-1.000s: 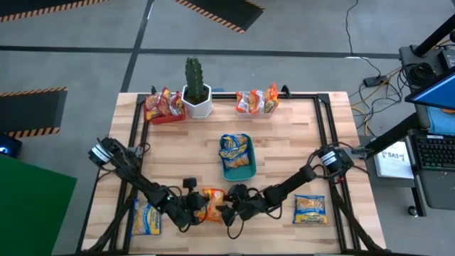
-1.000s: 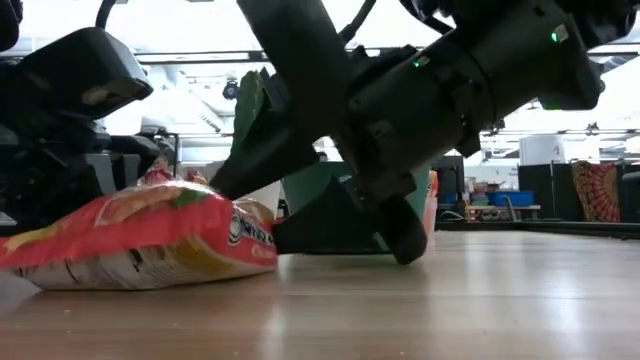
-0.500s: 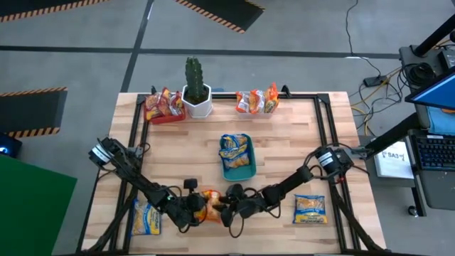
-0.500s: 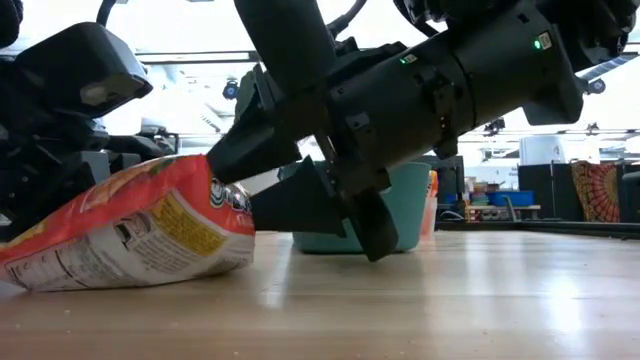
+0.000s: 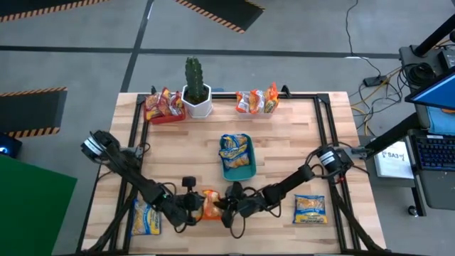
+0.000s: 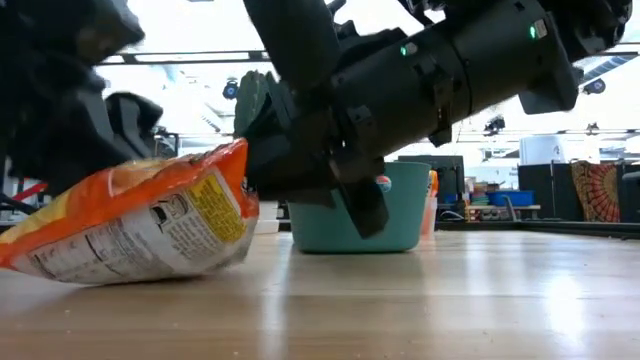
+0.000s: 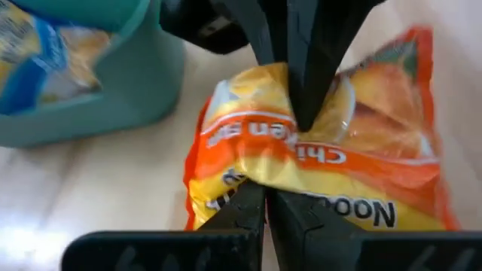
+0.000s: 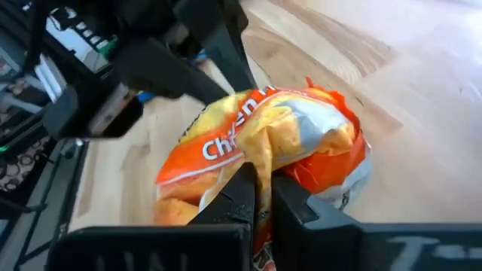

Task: Sort Maruchan noodles
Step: Put the orange noodle pack into the transparent bin

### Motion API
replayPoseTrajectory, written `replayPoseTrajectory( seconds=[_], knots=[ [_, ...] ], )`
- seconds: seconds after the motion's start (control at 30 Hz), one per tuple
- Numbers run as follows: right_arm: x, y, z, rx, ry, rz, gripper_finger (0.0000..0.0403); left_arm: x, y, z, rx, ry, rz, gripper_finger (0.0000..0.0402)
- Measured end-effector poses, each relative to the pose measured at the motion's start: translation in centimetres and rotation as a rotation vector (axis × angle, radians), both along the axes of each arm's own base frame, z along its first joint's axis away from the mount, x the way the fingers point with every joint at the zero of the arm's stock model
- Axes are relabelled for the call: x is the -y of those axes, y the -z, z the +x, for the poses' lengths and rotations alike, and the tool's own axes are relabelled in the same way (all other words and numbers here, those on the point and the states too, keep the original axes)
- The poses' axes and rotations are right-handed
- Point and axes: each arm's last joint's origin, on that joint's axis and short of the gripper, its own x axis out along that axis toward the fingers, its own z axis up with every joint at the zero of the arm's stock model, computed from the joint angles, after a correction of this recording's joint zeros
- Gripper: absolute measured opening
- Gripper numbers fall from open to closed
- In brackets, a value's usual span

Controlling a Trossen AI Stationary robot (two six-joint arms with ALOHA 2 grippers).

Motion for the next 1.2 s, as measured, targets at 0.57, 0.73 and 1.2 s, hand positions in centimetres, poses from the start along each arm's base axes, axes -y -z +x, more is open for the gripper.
replayPoseTrajectory(
  seconds=[0.57, 0.73, 1.2],
  knots=[
    [1.6, -11.8, -2.8, 0.074, -0.125, -0.213, 0.0009, -3.1, -9.5, -3.3, 0.157, 0.058, 0.195, 0.0],
    [4.3, -16.5, -4.7, 0.081, -0.077, -0.297, 0.0009, -3.8, -11.3, -3.9, 0.204, 0.064, 0.275, 0.0],
    [19.0, -20.8, -9.1, -0.272, 0.427, -0.68, 0.0009, -5.8, -13.1, -4.1, 0.233, 0.013, 0.394, 0.0]
  ],
)
